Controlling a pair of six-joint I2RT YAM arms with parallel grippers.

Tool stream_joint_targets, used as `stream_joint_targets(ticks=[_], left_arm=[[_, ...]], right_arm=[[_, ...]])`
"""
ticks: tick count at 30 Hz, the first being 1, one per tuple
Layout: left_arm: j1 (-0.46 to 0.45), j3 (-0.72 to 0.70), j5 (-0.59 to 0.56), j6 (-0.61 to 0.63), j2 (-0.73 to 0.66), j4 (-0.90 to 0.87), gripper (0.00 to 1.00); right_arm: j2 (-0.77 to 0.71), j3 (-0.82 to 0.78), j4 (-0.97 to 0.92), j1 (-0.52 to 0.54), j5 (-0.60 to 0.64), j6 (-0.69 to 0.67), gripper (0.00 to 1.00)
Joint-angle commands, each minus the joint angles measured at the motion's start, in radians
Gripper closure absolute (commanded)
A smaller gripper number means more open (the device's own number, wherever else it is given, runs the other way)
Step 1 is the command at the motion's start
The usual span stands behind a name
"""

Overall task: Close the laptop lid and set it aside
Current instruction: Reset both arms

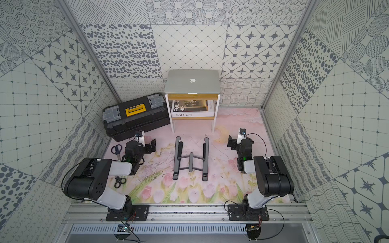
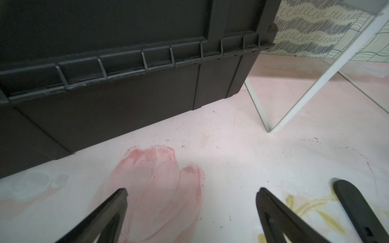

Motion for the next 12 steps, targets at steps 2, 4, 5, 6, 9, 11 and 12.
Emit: stream_joint_targets(ticks=[2, 4, 5, 6, 9, 11, 12], left_arm=[[0.007, 0.010, 0.019, -0.003, 0.004, -0.024, 0.02], [0.006, 0.009, 0.019, -0.002, 0.004, -0.024, 0.02], [0.005, 0.009, 0.019, -0.002, 0.004, -0.024, 0.01], [0.007, 0.010, 0.019, -0.002, 0.004, -0.025, 0.01], [0.006, 0.009, 0.019, -0.003, 0.004, -0.025, 0.01], [0.007, 0.009, 0.019, -0.002, 0.004, -0.025, 0.01], [0.007, 0.009, 0.019, -0.003, 0.004, -0.026, 0.01]], right_arm=[[-0.008, 0.007, 0.005, 0.002, -0.008, -0.012, 0.03], [-0.008, 0.008, 0.003, 0.002, -0.009, -0.011, 0.03], [-0.008, 0.008, 0.004, 0.002, -0.009, -0.012, 0.03], [-0.008, 0.009, 0.002, 0.002, -0.010, -0.012, 0.03], [-0.008, 0.008, 0.001, 0.002, -0.011, -0.011, 0.03], [-0.008, 0.008, 0.003, 0.002, -0.011, -0.011, 0.03], [-0.008, 0.007, 0.004, 0.003, -0.011, -0.012, 0.03]])
